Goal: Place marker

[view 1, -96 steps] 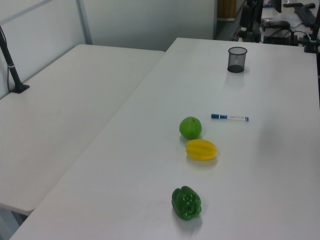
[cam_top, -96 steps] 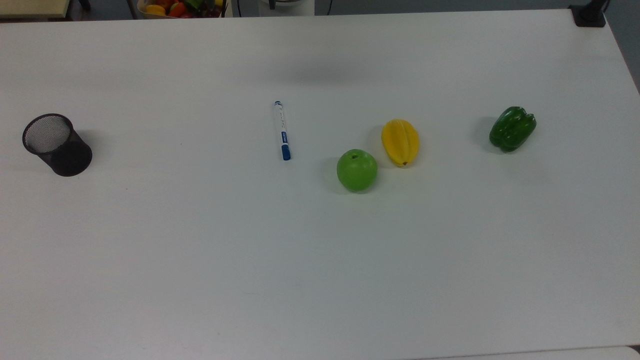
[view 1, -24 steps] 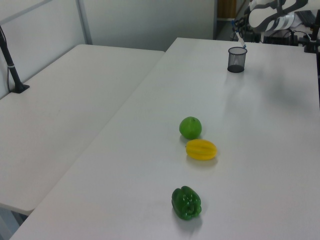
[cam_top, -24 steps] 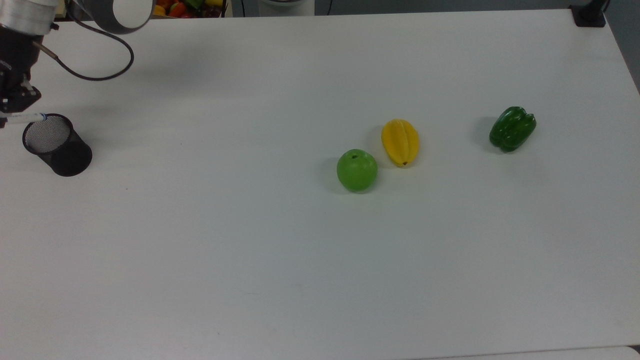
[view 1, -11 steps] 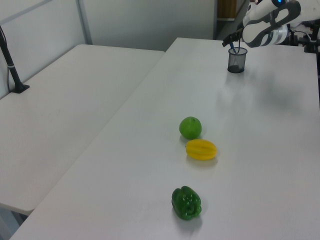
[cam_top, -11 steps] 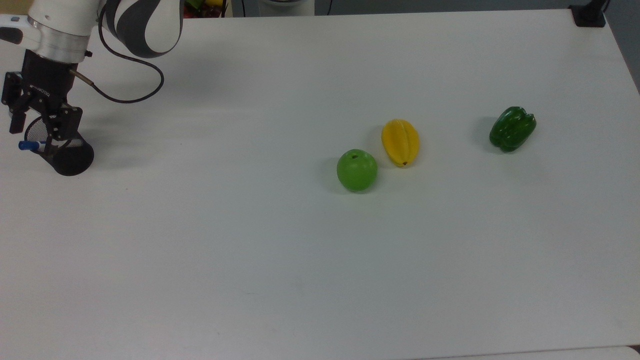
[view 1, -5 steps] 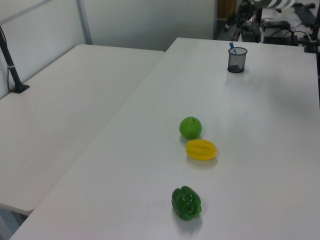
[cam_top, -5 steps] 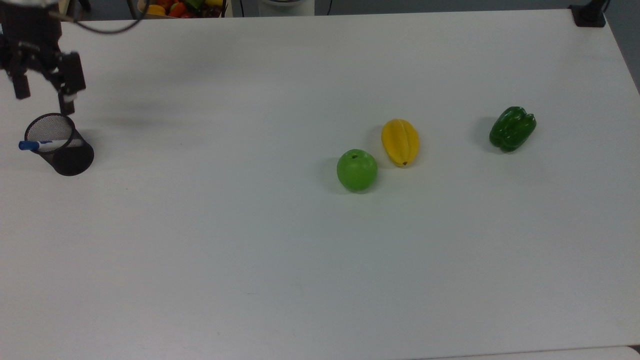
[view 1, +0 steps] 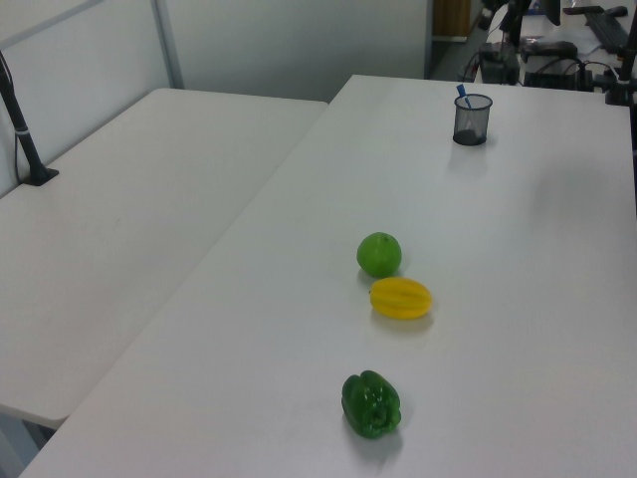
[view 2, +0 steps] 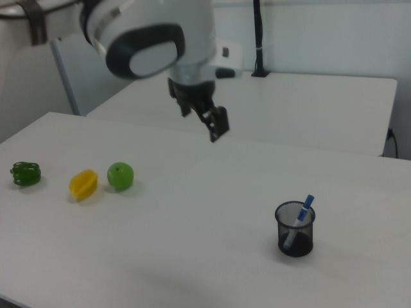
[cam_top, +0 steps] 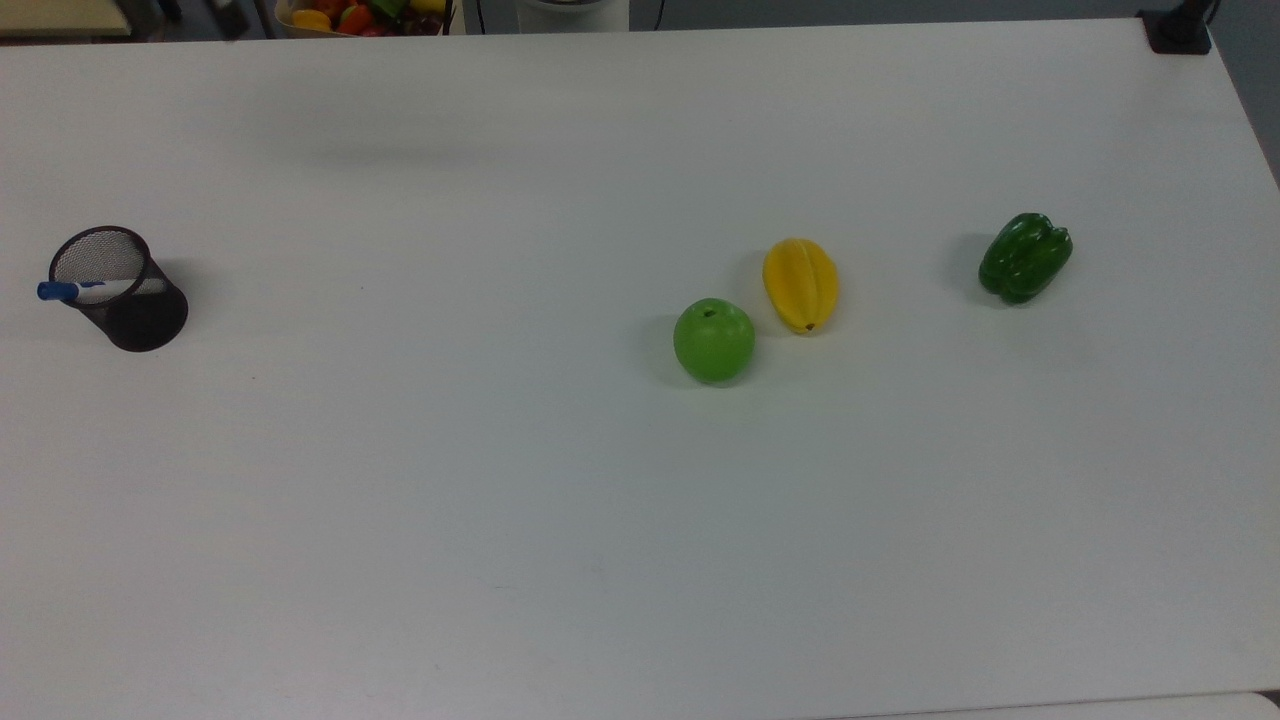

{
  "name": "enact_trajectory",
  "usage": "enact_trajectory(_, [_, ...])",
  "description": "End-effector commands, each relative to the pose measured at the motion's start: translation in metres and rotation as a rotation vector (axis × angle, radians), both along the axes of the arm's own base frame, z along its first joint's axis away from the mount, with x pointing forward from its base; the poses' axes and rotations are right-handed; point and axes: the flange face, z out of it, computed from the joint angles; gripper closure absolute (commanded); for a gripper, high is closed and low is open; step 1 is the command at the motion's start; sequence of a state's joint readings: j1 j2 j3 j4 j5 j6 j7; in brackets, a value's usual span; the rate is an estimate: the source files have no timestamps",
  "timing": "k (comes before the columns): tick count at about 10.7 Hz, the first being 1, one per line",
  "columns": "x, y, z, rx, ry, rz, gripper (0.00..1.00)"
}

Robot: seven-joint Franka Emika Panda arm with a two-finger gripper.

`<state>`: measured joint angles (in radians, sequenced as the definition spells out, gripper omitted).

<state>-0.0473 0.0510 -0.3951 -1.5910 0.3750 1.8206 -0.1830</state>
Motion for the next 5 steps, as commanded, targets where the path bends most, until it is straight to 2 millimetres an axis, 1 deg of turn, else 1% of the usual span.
enact_trajectory(1, [-0.023, 0.049, 0.05, 0.064, 0.12, -0.016, 0.0])
enact_trajectory(2, [-0.032, 0.08, 0.065, 0.049, 0.149, -0.003, 0.0])
enact_trajectory(3, [-0.035, 0.11, 0.075, 0.034, 0.162, 0.006, 0.0])
enact_trajectory(5, [-0.033, 0.18, 0.082, -0.044, 0.19, 0.019, 0.0])
